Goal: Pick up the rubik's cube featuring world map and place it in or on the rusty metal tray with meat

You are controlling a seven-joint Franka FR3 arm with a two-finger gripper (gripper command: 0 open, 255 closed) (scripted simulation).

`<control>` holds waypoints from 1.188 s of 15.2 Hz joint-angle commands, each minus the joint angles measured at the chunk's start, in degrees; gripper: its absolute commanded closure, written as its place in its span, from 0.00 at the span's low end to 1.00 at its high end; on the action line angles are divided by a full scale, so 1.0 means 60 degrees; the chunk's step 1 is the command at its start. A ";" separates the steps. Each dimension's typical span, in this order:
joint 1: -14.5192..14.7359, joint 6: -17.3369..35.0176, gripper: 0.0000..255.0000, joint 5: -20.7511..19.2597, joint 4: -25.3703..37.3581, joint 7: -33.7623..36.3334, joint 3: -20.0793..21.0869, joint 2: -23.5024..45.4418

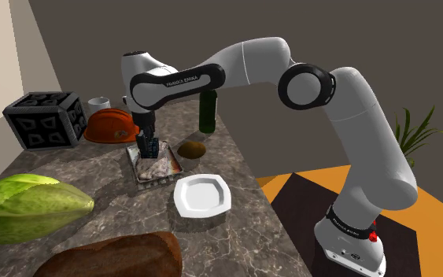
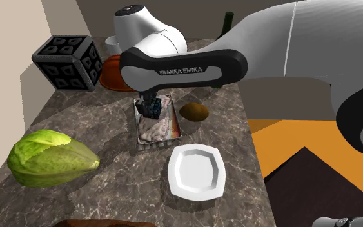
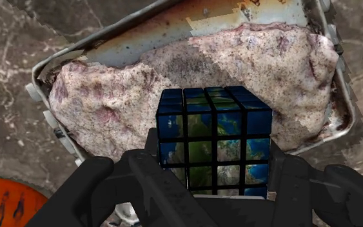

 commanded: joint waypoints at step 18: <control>0.0077 -0.1093 0.00 0.0068 0.0935 -0.0078 0.0041 -0.0177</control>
